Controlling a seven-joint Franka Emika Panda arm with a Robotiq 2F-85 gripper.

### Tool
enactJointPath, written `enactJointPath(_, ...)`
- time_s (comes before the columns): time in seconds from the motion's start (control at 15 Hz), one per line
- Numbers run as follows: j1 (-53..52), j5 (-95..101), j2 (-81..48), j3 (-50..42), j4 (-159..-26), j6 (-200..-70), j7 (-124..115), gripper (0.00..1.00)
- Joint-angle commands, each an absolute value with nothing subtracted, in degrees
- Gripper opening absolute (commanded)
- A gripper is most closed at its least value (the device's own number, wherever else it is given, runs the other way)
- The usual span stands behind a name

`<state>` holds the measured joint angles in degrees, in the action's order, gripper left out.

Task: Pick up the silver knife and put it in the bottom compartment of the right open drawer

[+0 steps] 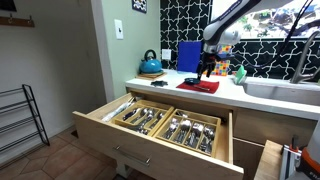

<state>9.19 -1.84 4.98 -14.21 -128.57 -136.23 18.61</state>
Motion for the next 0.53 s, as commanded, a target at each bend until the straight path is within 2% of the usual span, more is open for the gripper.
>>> enactJointPath(0.0,9.9,-6.5,0.1,-14.5,-125.1,-136.7,23.7,1.00)
enactJointPath(0.47,12.4,-9.4,-7.6,-13.3,-120.3,-139.2,25.3,1.00)
